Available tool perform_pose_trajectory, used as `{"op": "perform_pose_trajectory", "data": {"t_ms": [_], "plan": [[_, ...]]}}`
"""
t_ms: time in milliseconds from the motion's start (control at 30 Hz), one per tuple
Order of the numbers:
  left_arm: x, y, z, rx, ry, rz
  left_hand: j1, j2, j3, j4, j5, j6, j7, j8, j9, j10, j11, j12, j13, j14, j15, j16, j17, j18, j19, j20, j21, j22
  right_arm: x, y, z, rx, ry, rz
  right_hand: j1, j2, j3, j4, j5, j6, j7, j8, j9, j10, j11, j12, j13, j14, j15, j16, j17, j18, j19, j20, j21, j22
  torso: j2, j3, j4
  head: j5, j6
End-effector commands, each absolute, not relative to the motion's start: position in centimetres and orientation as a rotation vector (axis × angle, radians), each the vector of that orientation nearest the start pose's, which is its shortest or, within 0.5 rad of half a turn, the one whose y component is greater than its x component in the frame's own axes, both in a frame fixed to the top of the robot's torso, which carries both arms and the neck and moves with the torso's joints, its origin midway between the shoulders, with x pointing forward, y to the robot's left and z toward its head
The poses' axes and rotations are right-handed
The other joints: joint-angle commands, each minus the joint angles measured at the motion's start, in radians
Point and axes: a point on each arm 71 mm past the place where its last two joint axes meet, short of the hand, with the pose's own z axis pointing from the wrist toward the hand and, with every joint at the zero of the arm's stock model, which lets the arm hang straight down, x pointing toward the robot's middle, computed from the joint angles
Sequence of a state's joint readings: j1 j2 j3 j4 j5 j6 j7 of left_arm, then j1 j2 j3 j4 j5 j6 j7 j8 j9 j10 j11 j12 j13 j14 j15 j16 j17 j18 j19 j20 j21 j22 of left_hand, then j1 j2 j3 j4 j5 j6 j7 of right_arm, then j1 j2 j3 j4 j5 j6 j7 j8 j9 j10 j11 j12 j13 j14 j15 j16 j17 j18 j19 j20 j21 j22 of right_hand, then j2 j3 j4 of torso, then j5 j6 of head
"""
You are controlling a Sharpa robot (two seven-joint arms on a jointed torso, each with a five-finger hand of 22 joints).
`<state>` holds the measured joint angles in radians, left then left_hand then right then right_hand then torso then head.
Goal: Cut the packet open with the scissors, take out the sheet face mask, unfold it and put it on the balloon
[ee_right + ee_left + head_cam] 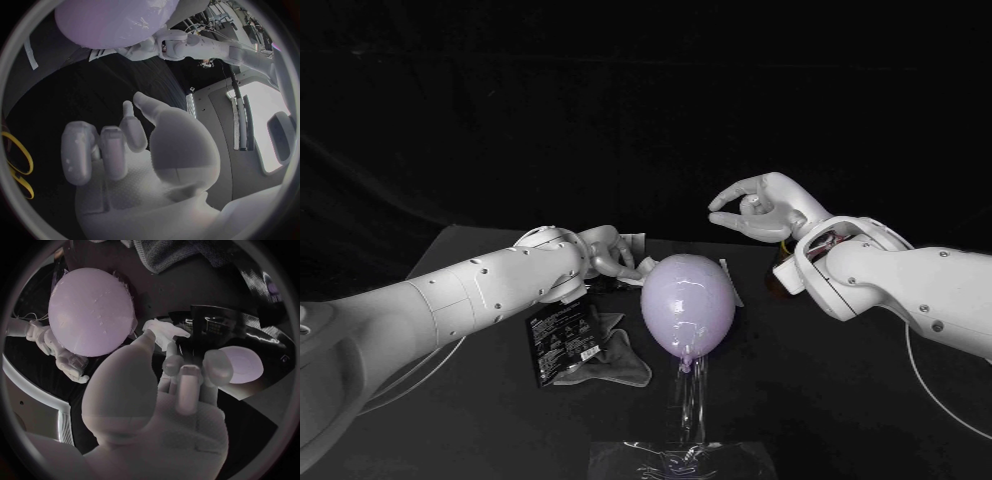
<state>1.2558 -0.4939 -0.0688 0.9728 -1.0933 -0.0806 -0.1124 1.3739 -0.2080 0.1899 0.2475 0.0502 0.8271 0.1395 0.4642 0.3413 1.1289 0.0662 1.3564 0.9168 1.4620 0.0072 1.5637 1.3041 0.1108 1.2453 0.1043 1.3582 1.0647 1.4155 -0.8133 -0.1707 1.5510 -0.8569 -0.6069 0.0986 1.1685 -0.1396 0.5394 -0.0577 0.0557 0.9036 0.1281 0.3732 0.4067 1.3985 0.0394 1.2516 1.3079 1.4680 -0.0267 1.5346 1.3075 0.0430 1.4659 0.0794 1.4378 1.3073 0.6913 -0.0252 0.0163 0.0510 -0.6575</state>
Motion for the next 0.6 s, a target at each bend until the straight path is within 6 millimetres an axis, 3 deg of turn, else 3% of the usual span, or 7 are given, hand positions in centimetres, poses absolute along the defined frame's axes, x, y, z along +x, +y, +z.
{"op": "perform_pose_trajectory", "data": {"t_ms": [33, 167, 200, 600], "plan": [[58.01, 18.59, -21.09, -0.19, 1.954, -0.531, 0.016, 0.014, -0.016, 0.011, -0.001, 0.009, 0.001, -0.004, -0.004, 0.018, 0.001, 0.013, 0.026, 0.071, -0.001, 0.007, 0.155, -0.025, 0.044, 0.0, 0.035, 0.067, 50.01, -18.9, -10.91, 0.249, 1.402, 0.976, 0.001, -0.007, -0.007, -0.001, 0.004, -0.005, 0.003, -0.004, -0.001, -0.001, 0.007, 0.0, 0.019, 0.089, 0.005, 0.003, 0.221, -0.013, 0.037, 0.004, 0.003, 0.223, 0.003, -0.0004, -0.0014, 0.001, 0.001], [58.13, 18.81, -21.05, -0.205, 1.945, -0.509, 0.038, 0.025, -0.018, 0.014, -0.001, 0.014, 0.002, -0.005, -0.006, 0.035, 0.002, 0.022, 0.048, 0.087, 0.0, 0.007, 0.199, -0.032, 0.07, 0.0, 0.055, 0.109, 49.99, -18.95, -10.86, 0.25, 1.401, 0.975, 0.001, -0.007, -0.008, 0.0, 0.004, -0.005, 0.003, -0.005, -0.001, 0.0, 0.007, 0.002, 0.02, 0.089, 0.006, 0.004, 0.221, -0.013, 0.038, 0.004, 0.003, 0.223, 0.001, -0.0001, -0.001, -0.001, -0.001], [58.14, 18.83, -21.05, -0.207, 1.944, -0.507, 0.041, 0.027, -0.018, 0.015, -0.001, 0.014, 0.003, -0.006, -0.007, 0.035, 0.002, 0.022, 0.048, 0.075, 0.0, 0.007, 0.163, -0.034, 0.075, 0.0, 0.058, 0.115, 49.99, -18.96, -10.86, 0.25, 1.401, 0.975, 0.001, -0.007, -0.008, 0.0, 0.004, -0.005, 0.003, -0.005, -0.001, 0.0, 0.007, 0.002, 0.02, 0.089, 0.006, 0.004, 0.221, -0.013, 0.038, 0.004, 0.003, 0.223, 0.001, -0.0002, -0.0007, -0.001, -0.002], [58.11, 18.77, -20.93, -0.225, 1.931, -0.5, 0.078, 0.035, -0.022, 0.017, -0.001, 0.014, 0.012, -0.004, -0.008, 0.055, 0.009, 0.026, 0.066, 0.091, 0.005, 0.007, 0.212, -0.046, 0.117, 0.003, 0.091, 0.182, 50.02, -18.97, -10.85, 0.249, 1.404, 0.973, 0.001, -0.007, -0.008, 0.0, 0.004, -0.005, 0.003, -0.005, -0.001, 0.0, 0.007, 0.002, 0.02, 0.089, 0.006, 0.004, 0.221, -0.013, 0.038, 0.004, 0.003, 0.223, 0.0, -0.0011, -0.0002, -0.004, -0.003]]}}
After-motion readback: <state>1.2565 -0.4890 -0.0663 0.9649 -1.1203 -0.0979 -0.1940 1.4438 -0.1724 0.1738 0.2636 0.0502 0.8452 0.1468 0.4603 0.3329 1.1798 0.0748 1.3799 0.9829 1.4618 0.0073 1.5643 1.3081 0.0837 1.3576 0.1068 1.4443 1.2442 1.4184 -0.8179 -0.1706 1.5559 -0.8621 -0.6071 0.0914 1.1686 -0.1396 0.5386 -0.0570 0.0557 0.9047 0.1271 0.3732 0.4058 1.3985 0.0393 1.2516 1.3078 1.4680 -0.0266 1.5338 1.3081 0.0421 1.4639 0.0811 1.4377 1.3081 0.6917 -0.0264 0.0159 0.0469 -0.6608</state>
